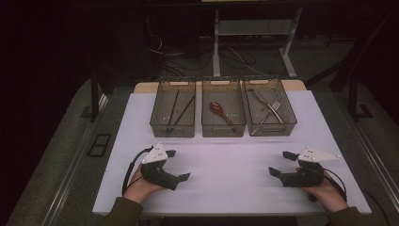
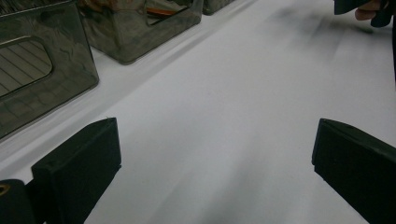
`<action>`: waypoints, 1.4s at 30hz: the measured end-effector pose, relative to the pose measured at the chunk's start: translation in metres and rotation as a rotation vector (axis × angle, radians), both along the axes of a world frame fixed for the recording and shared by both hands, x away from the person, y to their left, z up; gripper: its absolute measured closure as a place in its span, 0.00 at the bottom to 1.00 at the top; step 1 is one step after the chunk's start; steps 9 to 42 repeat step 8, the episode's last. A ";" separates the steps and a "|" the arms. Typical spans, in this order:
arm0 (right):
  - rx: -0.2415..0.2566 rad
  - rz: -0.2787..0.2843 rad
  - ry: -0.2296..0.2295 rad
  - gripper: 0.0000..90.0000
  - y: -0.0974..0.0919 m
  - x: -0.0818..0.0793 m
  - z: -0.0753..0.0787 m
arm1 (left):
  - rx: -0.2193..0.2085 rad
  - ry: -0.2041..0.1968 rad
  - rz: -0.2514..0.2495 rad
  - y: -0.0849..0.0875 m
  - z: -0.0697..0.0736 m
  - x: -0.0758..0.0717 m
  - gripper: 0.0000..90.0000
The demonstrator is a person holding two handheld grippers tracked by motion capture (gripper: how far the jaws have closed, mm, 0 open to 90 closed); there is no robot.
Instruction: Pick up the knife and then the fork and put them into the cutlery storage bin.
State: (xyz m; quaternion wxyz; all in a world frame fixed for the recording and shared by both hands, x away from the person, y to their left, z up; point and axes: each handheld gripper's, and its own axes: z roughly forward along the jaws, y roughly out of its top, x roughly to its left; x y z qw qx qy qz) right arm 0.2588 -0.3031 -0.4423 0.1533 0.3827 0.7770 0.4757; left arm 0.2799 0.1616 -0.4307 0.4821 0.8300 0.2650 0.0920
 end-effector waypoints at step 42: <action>0.004 0.003 -0.007 0.14 -0.001 0.000 0.001 | -0.002 0.002 -0.002 -0.001 -0.001 0.000 0.00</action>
